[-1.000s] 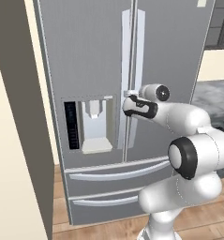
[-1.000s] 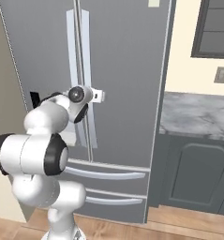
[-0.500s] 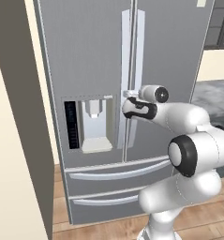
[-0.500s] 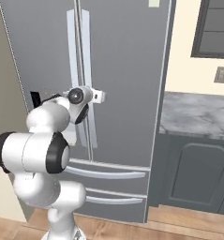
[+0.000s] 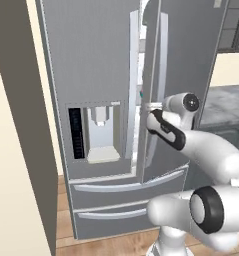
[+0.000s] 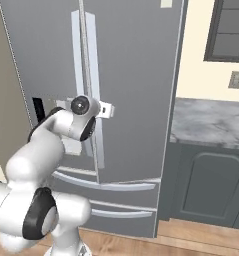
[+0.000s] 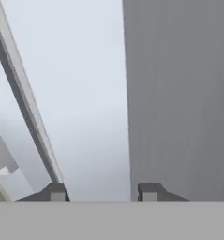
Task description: Take the cake and cupcake from the fridge and place them on the empty tray on the dining counter.
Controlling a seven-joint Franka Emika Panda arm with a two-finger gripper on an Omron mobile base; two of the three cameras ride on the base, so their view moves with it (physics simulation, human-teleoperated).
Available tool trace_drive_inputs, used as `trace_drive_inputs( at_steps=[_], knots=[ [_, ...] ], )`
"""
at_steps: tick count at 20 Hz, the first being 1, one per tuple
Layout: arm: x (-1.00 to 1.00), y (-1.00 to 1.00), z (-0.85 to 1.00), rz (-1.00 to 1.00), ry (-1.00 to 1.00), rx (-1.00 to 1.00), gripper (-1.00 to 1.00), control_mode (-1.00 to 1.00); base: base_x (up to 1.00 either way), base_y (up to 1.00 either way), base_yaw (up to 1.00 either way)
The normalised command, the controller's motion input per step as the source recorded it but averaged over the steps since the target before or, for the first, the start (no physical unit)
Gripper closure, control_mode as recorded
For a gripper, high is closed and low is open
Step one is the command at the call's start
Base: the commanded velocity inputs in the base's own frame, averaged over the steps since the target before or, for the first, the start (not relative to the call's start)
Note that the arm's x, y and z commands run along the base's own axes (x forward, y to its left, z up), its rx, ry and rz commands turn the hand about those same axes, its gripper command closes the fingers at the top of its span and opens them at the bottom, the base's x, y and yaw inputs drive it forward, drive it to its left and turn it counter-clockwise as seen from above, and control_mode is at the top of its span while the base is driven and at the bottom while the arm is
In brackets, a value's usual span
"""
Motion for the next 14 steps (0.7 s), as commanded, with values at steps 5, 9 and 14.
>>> trace_drive_inputs(
  at_steps=[5,9,14],
  knots=[
    [-1.0,-0.59,0.0,-0.03,0.0,0.0,1.0,-1.0,0.0,0.0,0.0],
    [-1.0,-0.74,0.0,-0.06,0.0,0.0,1.0,-1.0,0.0,0.0,0.0],
    [-1.0,-0.73,0.0,-0.08,0.03,0.0,1.0,-1.0,0.0,0.0,0.0]
  ],
)
